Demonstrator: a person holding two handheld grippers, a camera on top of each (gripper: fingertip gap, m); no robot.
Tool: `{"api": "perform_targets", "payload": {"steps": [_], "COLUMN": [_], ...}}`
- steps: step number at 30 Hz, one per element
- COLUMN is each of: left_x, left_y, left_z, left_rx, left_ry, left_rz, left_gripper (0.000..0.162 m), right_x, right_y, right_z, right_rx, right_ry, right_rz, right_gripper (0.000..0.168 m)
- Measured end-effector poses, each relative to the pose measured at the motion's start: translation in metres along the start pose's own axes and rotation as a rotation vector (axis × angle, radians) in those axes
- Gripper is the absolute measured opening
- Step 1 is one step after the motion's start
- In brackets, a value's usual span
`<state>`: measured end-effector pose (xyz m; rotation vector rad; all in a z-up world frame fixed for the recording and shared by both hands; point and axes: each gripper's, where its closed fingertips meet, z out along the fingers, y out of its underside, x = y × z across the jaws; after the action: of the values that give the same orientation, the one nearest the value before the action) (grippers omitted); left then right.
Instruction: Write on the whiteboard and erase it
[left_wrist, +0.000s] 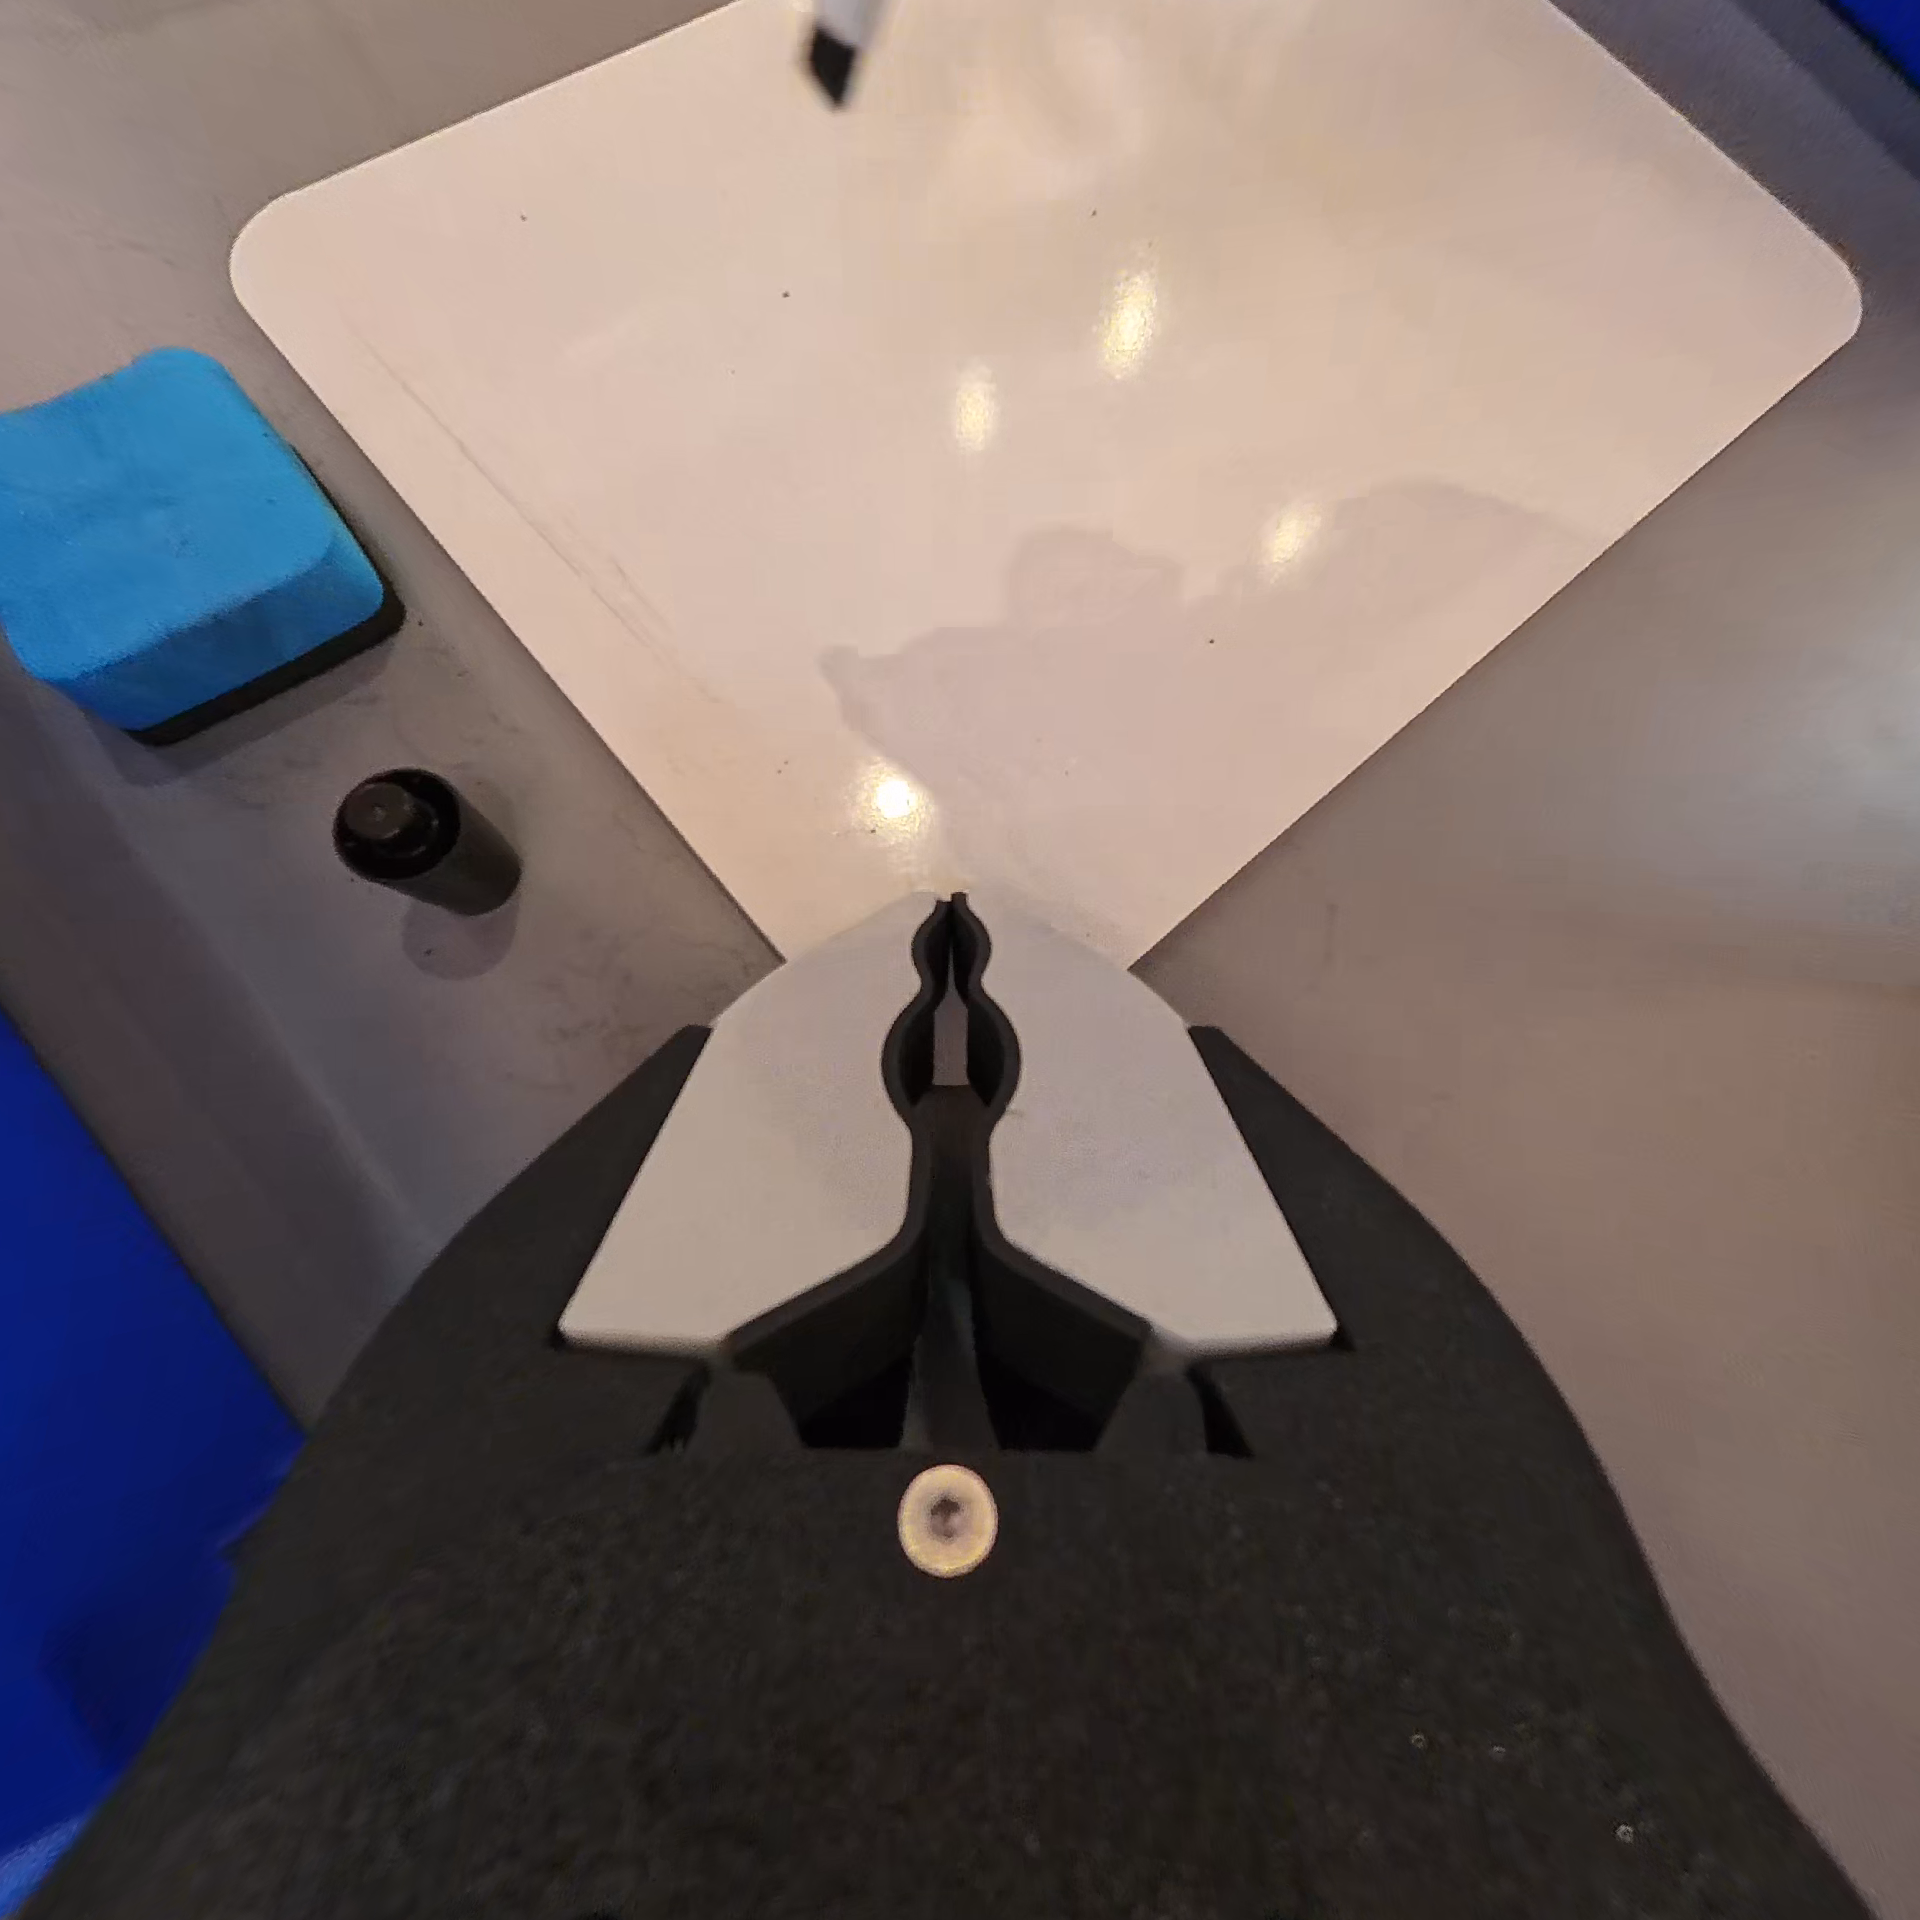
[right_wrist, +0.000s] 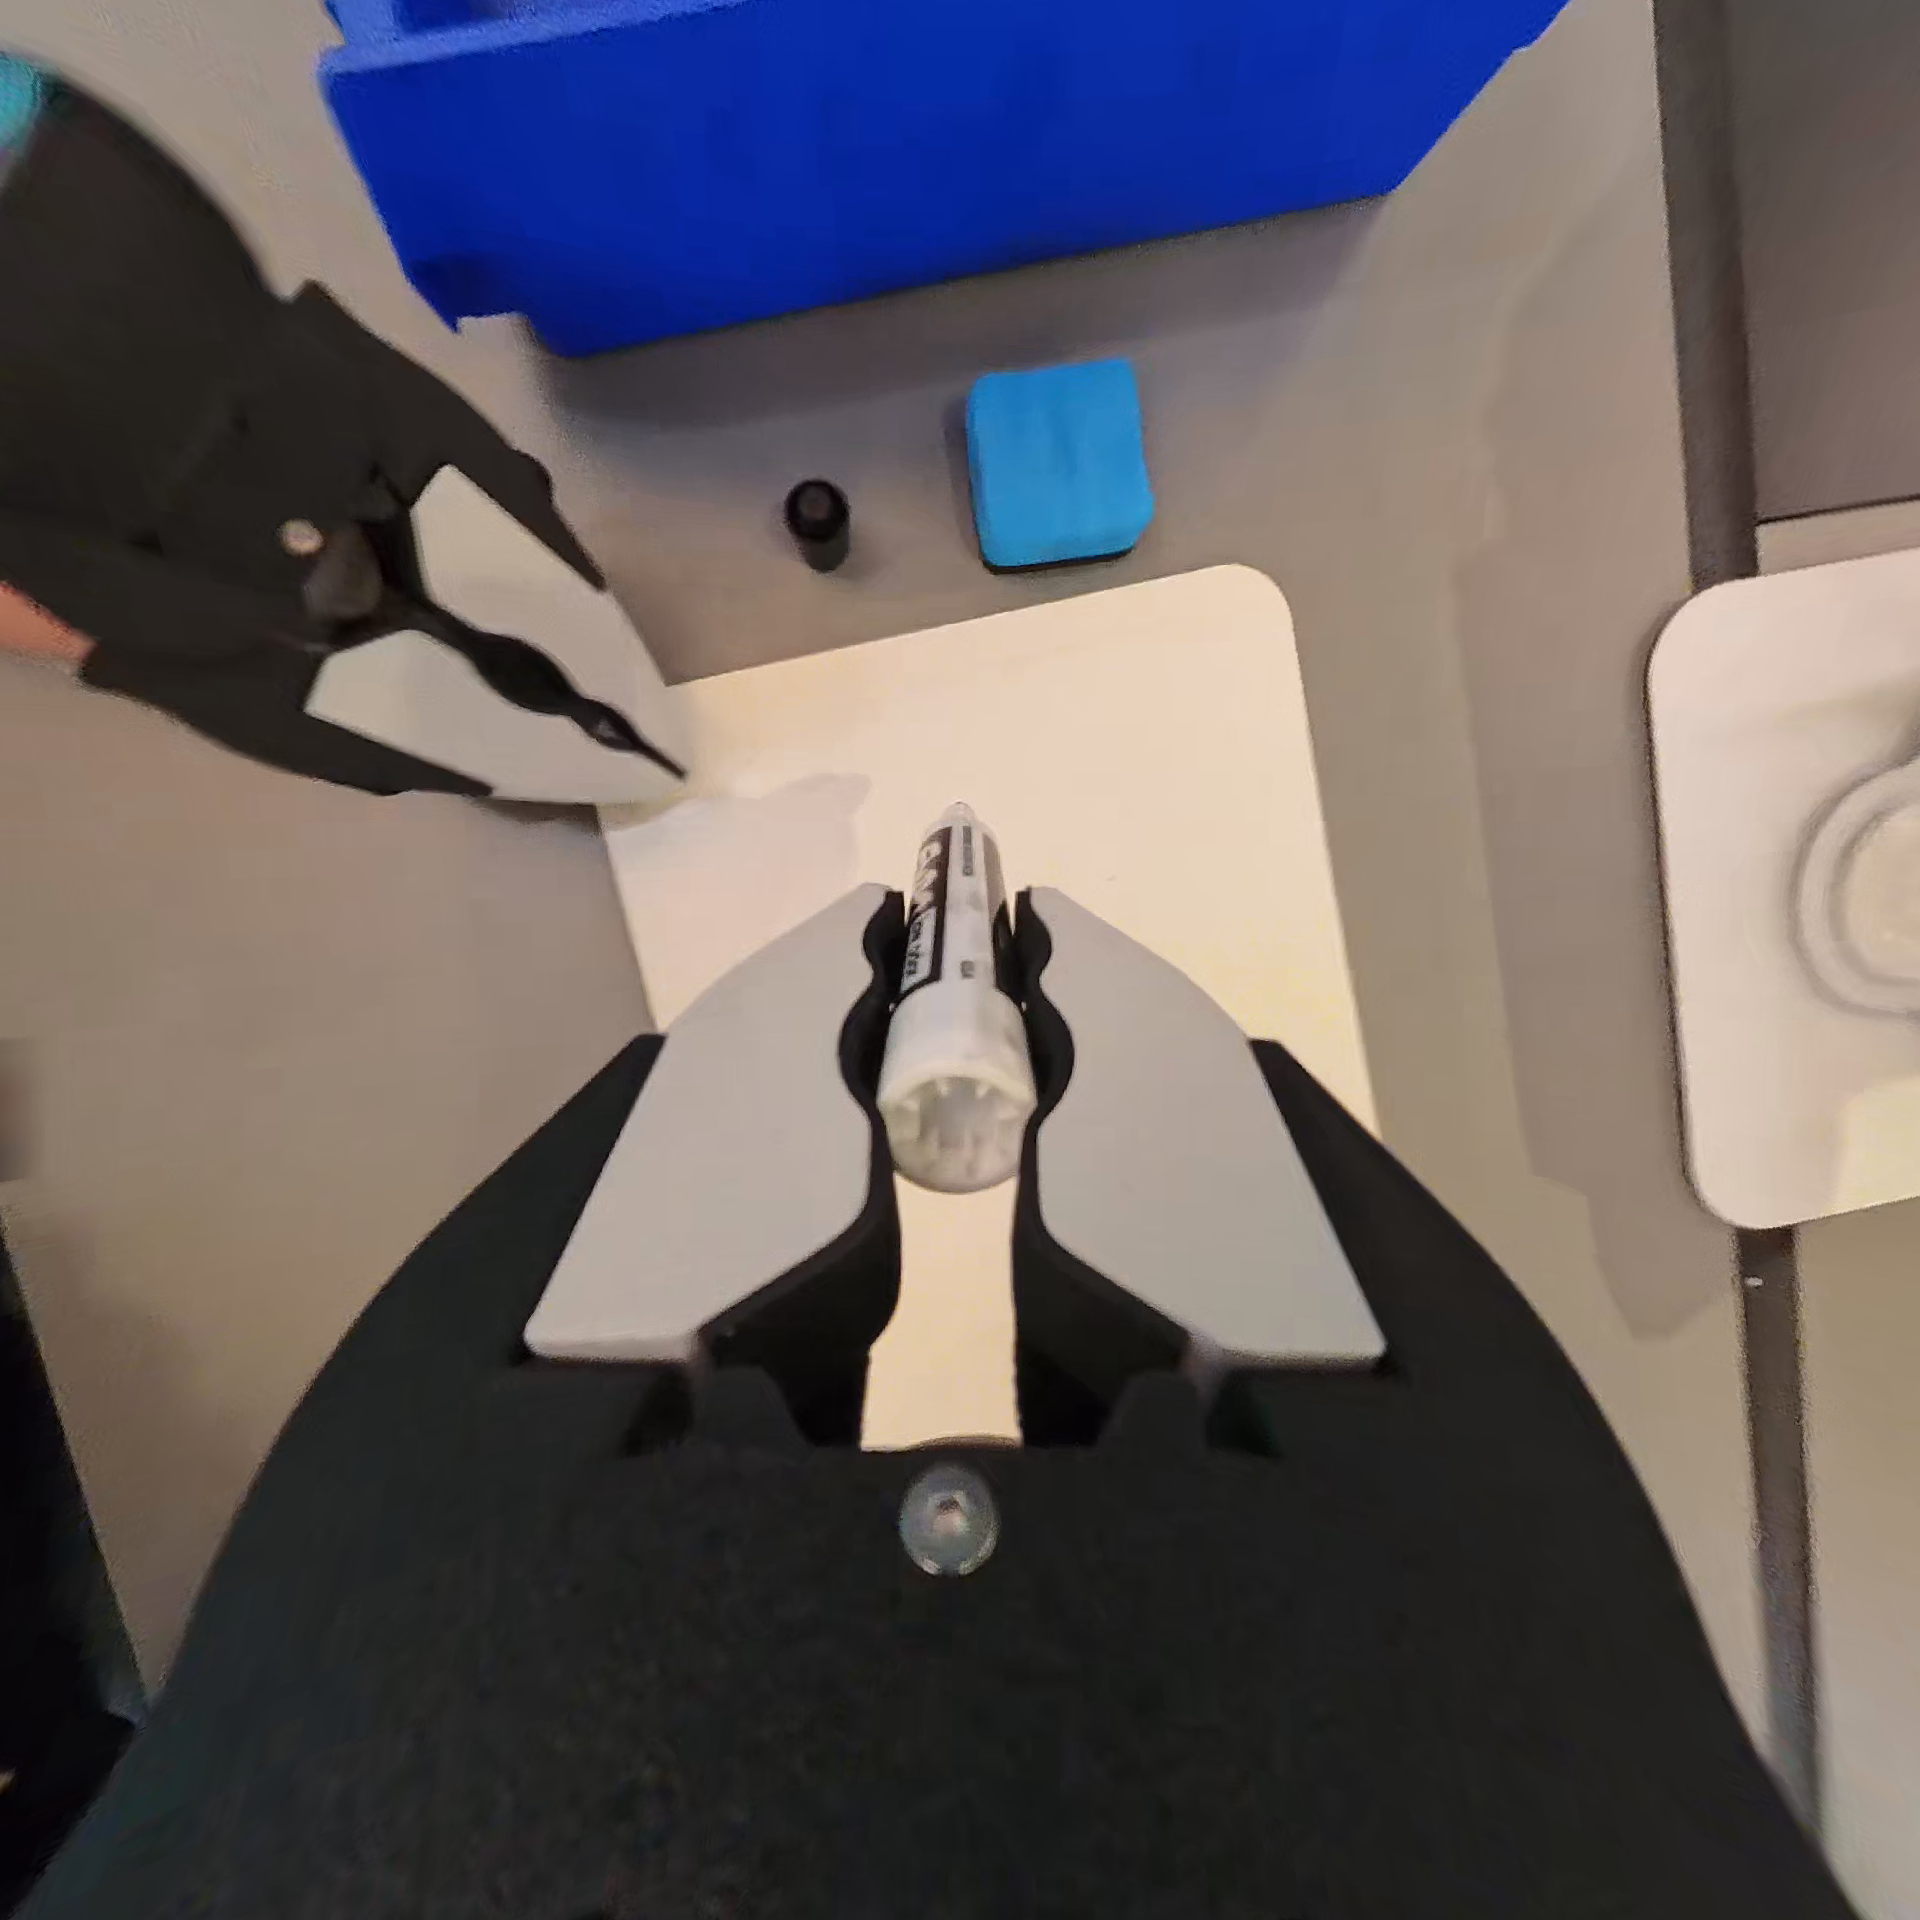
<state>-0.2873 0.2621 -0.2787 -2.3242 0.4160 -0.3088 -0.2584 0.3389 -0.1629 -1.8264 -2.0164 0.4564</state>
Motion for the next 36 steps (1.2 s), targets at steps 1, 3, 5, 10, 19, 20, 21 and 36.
{"api": "perform_targets", "payload": {"steps": [1, 3, 5, 10, 19, 20, 21, 36], "left_x": [0.000, 0.000, 0.000, 0.001, 0.001, 0.001, 0.001, 0.003], "left_y": [0.000, 0.000, 0.000, 0.000, 0.000, 0.000, 0.000, 0.000], "left_z": [0.000, 0.000, 0.000, 0.000, 0.000, 0.000, 0.000, 0.000], "left_rx": [0.000, 0.001, 0.001, 0.001, 0.001, 0.001, 0.000, 0.000], "left_ry": [-0.001, -0.003, -0.002, -0.004, 0.003, 0.004, 0.005, 0.012], "left_rz": [0.001, 0.003, 0.002, 0.009, 0.005, 0.005, 0.005, 0.013], "left_gripper": [0.000, 0.000, 0.000, 0.000, 0.000, 0.000, 0.000, 0.000], "right_x": [0.006, 0.015, 0.017, 0.018, 0.020, 0.020, 0.022, 0.047], "right_y": [-0.006, -0.019, -0.031, -0.049, -0.040, -0.039, -0.038, -0.045], "right_z": [0.005, 0.014, 0.023, 0.045, 0.081, 0.082, 0.082, 0.077], "right_rx": [-0.032, -0.077, -0.107, -0.173, -0.345, -0.348, -0.348, -0.168], "right_ry": [0.007, 0.022, 0.011, -0.030, 0.001, 0.002, 0.015, -0.076], "right_rz": [-0.014, -0.031, -0.038, -0.031, -0.099, -0.105, -0.109, 0.167], "right_gripper": [0.020, 0.020, 0.020, 0.020, 0.020, 0.020, 0.020, 0.019]}}
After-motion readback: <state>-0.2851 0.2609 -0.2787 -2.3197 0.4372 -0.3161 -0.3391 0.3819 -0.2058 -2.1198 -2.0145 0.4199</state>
